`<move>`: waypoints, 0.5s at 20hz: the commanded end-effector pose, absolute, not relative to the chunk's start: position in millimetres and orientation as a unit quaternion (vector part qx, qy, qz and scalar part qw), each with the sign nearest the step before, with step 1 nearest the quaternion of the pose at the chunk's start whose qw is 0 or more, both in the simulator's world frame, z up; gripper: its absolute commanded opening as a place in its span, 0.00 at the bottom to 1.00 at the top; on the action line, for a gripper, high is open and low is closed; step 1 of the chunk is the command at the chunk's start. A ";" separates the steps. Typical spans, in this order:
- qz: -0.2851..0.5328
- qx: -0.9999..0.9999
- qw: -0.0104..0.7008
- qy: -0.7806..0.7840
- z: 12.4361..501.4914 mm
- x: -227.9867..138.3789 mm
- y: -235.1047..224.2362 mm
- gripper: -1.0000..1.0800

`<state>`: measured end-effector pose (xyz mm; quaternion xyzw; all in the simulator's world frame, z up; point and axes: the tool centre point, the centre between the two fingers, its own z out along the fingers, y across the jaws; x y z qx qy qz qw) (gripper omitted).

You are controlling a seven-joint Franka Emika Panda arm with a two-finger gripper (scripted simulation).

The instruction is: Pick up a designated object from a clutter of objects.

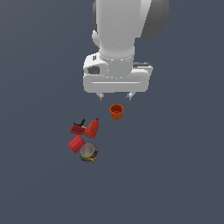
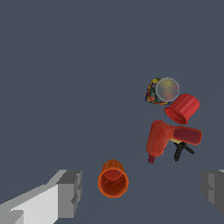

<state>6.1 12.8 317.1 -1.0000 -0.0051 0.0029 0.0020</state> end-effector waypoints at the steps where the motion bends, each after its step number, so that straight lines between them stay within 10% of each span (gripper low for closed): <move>1: 0.003 -1.000 0.003 -0.007 311.7 7.0 8.7 0.96; 10: 0.002 -1.000 0.009 -0.028 265.2 12.3 -27.5 0.96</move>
